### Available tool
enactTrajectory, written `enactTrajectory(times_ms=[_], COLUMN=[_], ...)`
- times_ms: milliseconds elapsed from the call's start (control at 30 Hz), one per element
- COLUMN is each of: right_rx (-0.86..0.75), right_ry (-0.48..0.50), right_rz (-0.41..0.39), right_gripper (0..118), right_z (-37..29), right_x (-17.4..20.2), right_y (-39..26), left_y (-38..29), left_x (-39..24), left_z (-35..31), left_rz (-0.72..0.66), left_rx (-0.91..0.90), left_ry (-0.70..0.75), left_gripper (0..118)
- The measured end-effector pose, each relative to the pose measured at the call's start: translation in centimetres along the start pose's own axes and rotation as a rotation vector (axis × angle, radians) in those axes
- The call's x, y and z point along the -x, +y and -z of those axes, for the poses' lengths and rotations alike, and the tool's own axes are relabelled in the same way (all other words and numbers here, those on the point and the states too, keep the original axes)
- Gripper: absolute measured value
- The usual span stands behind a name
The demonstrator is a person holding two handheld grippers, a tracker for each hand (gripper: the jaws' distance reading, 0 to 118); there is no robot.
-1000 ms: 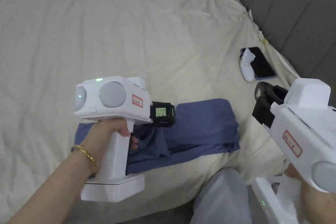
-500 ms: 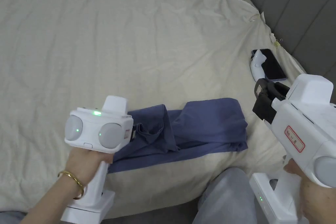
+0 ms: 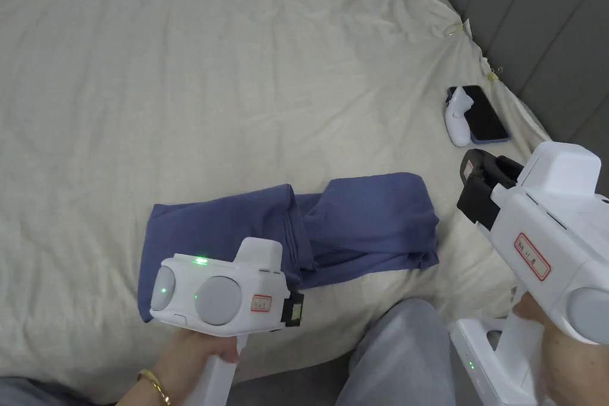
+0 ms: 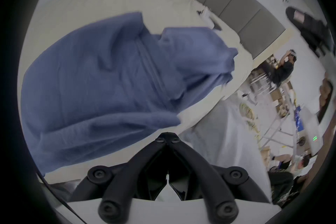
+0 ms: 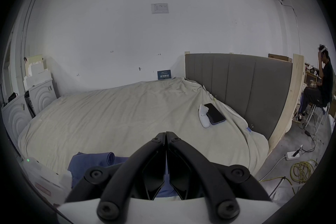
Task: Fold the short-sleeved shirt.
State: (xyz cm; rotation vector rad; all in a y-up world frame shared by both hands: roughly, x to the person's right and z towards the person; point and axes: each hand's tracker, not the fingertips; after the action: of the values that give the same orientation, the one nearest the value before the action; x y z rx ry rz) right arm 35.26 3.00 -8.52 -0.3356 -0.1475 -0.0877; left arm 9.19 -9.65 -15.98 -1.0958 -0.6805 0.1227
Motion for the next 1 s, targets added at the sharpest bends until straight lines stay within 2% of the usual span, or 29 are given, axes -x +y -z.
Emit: enactTrajectory(times_ms=[167,267,300,333,367,400,433,533,633,733,833,900,967,1000], right_rx=[-0.003,-0.008,-0.008,-0.009,-0.010,-0.010,-0.010,-0.011,-0.002,0.001,0.013,0.027,0.039,0.042], right_ry=[0.007,0.016,0.018,0.022,0.025,0.028,0.031,0.040,0.051,0.055,0.056,0.056,0.050,0.049], right_rz=[0.006,0.016,0.018,0.019,0.018,0.018,0.016,0.011,0.012,0.014,0.010,0.000,-0.007,-0.007], right_gripper=[0,0,0,0,0,0,0,0,0,0,0,0,0,0], right_z=[0.0,0.1,0.1,0.2,0.3,0.3,0.5,0.8,0.3,0.6,0.7,0.7,0.8,0.7], right_x=[-0.1,0.1,0.2,0.3,0.4,0.5,0.3,0.4,2.4,2.5,3.2,3.8,4.3,4.5], right_y=[0.2,0.5,0.6,0.6,0.7,0.8,0.8,1.0,1.5,1.4,1.5,1.5,1.5,1.5], left_y=[3.9,5.7,6.0,6.3,6.5,6.7,6.7,6.2,5.6,4.9,4.2,3.9,3.5,3.4], left_x=[2.4,5.3,6.3,7.5,8.4,9.4,10.4,12.8,15.8,17.9,19.3,19.9,20.1,20.0], left_z=[-5.2,-8.0,-8.6,-9.2,-9.7,-10.0,-10.2,-10.8,-10.5,-9.7,-9.0,-8.5,-7.7,-7.3], left_rz=[-0.139,-0.177,-0.202,-0.216,-0.223,-0.235,-0.244,-0.288,-0.366,-0.439,-0.449,-0.492,-0.525,-0.525], left_rx=[-0.258,-0.371,-0.388,-0.394,-0.378,-0.361,-0.335,-0.278,-0.190,-0.149,-0.141,-0.106,-0.059,-0.054], left_ry=[-0.020,0.034,0.058,0.071,0.075,0.072,0.064,0.020,-0.014,-0.004,-0.004,-0.076,-0.154,-0.178], left_gripper=[0,3,15,33,62,98,117,118,118,118,118,111,96,96])
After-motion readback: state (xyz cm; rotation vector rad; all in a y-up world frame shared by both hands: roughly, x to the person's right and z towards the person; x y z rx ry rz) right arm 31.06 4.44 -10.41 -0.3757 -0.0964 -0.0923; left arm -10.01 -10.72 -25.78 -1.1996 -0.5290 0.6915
